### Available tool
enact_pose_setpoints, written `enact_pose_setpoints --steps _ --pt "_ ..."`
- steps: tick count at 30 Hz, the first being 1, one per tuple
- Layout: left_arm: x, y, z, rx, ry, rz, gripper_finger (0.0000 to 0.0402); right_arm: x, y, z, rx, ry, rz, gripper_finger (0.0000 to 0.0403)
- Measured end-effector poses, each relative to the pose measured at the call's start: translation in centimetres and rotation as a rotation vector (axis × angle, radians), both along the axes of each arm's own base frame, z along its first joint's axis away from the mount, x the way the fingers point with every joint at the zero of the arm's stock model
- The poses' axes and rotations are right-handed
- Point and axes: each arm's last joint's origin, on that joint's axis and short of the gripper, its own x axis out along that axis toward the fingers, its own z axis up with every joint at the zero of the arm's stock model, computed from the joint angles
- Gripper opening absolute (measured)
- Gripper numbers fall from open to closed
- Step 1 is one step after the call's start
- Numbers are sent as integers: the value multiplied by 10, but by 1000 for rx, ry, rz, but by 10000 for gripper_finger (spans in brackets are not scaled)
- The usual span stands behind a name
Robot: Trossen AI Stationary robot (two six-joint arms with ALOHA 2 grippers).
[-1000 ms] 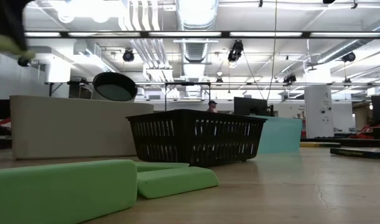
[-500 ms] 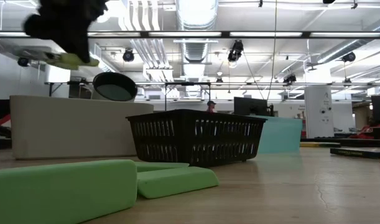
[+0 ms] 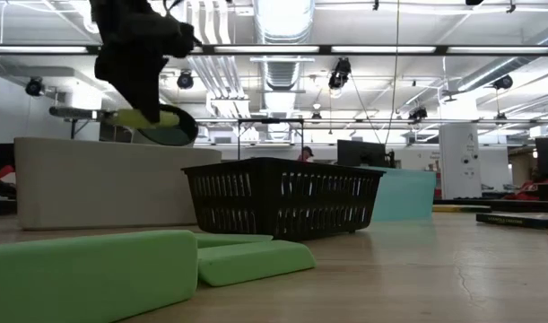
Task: Pick & Place School Supplies
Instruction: Put the yellow one hole puncher into the gray bin
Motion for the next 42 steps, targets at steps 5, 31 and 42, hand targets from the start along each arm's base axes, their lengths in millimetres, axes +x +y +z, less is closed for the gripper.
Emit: enact_pose_setpoints --steps 5,31,42 --pt "13 -2 -19 5 67 -1 53 0 0 0 0 -1 0 36" --pt "46 -12 -74 -53 182 -4 63 0 0 0 0 -1 0 36" --pt "45 -13 -84 -84 173 15 66 0 0 0 0 -1 0 36"
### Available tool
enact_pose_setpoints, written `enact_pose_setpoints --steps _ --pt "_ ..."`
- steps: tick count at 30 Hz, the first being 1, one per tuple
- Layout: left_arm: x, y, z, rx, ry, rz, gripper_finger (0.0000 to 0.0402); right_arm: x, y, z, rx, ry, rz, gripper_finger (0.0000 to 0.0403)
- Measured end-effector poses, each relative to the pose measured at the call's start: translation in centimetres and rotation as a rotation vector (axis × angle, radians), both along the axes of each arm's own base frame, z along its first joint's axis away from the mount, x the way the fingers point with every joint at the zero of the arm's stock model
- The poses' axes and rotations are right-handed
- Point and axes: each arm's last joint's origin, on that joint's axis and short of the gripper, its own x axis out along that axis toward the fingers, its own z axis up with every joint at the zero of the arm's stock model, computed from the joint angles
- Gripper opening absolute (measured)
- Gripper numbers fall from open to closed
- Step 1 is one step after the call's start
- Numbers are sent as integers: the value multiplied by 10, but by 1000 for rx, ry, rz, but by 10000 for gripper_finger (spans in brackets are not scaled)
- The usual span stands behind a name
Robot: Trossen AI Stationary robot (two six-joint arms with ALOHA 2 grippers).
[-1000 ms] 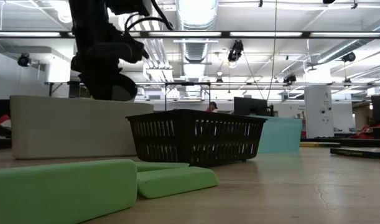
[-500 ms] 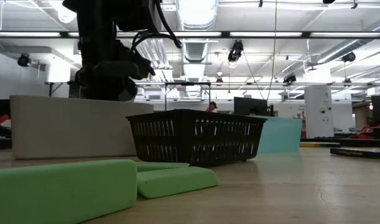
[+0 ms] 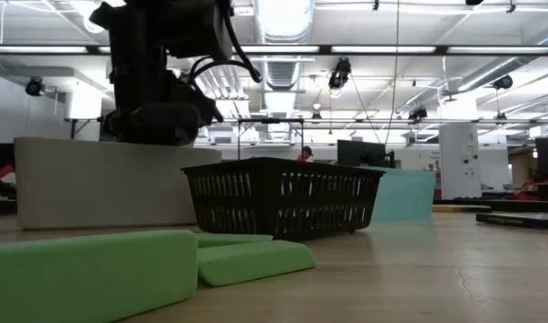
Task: Pick & Place School Supplies
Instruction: Put the yellow one hole puncher into the gray bin
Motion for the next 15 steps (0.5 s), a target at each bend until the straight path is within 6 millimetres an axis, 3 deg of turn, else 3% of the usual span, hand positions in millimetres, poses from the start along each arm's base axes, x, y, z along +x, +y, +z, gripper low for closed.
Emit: enact_pose_setpoints --steps 15 --pt "-1 0 0 -8 -15 6 88 0 0 0 0 0 0 36"
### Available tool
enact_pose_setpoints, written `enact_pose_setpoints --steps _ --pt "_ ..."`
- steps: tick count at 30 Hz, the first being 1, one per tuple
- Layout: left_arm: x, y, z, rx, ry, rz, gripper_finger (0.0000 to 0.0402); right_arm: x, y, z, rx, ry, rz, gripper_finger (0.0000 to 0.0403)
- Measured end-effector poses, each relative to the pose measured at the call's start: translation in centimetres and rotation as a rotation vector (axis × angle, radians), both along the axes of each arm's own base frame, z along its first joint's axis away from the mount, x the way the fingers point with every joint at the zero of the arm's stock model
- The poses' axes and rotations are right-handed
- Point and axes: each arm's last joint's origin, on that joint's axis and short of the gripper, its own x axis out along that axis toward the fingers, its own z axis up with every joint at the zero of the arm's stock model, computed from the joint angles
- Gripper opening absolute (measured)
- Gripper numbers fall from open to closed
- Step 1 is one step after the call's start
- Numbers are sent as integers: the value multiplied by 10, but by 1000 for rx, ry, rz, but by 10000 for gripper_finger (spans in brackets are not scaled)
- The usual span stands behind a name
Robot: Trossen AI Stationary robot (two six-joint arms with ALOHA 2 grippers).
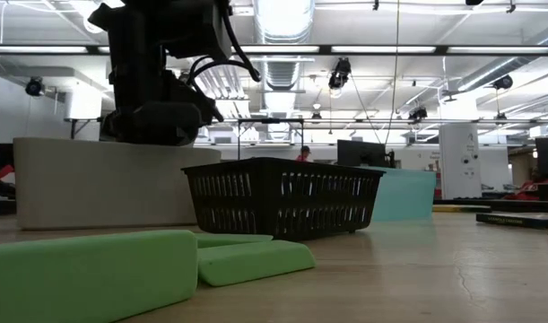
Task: Pick & Place School Supplies
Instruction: Put the yellow one hole puncher into the gray bin
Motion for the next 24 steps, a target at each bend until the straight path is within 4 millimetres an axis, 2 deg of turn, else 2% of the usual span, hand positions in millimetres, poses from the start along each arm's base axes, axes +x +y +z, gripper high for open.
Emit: enact_pose_setpoints --steps 12,20,24 --pt "-19 4 44 -25 -136 15 120 0 0 0 0 -1 0 36" --pt "-44 8 81 -61 -255 57 131 0 0 0 0 -1 0 36" --pt "-59 8 98 -141 -308 89 131 0 0 0 0 -1 0 36"
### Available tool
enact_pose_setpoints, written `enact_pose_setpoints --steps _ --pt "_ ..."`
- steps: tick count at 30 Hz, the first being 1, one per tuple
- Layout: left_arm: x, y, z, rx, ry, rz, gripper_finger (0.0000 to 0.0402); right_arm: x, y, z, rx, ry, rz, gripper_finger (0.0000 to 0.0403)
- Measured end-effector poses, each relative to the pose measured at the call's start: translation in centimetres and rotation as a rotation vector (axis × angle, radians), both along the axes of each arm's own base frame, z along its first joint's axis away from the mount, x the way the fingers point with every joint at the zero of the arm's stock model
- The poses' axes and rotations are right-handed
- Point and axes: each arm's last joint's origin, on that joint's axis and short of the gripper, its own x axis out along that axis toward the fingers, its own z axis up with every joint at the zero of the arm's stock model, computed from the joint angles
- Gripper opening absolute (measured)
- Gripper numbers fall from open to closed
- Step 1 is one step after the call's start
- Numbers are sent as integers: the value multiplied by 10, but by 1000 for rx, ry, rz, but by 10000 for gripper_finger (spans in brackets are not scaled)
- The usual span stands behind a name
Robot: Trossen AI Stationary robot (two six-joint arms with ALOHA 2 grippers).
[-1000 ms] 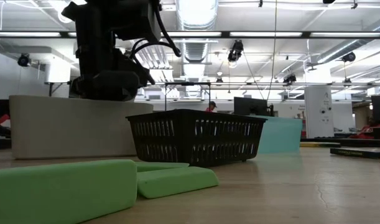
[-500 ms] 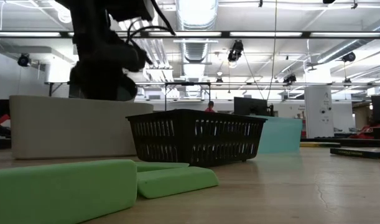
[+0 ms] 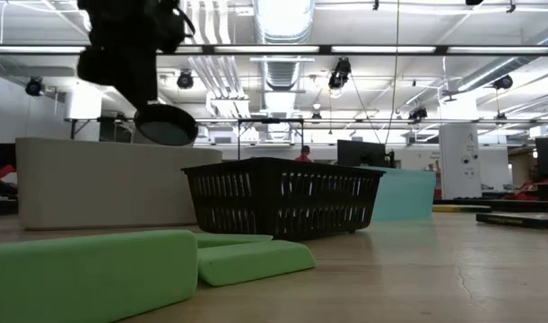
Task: Pick & Place School Supplies
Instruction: Put the yellow one hole puncher into the gray bin
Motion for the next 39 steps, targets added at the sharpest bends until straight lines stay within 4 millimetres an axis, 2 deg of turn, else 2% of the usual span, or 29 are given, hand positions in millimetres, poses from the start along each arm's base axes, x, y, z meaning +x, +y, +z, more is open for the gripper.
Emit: enact_pose_setpoints --steps 4,7,13,16,26,33,39 --pt "-16 -4 15 -144 -42 72 131 0 0 0 0 0 0 36" --pt "-30 -7 20 -234 -11 245 131 0 0 0 0 0 0 36" --pt "-57 -23 14 -336 169 667 131 0 0 0 0 0 0 36" --pt "-62 -36 10 -367 232 792 131 0 0 0 0 0 0 36" --pt "-71 -87 -4 -463 369 936 131 0 0 0 0 0 0 36" --pt "-84 -124 -18 -423 422 959 126 0 0 0 0 0 0 36" --pt "-92 -146 -32 -361 432 964 126 0 0 0 0 0 0 36"
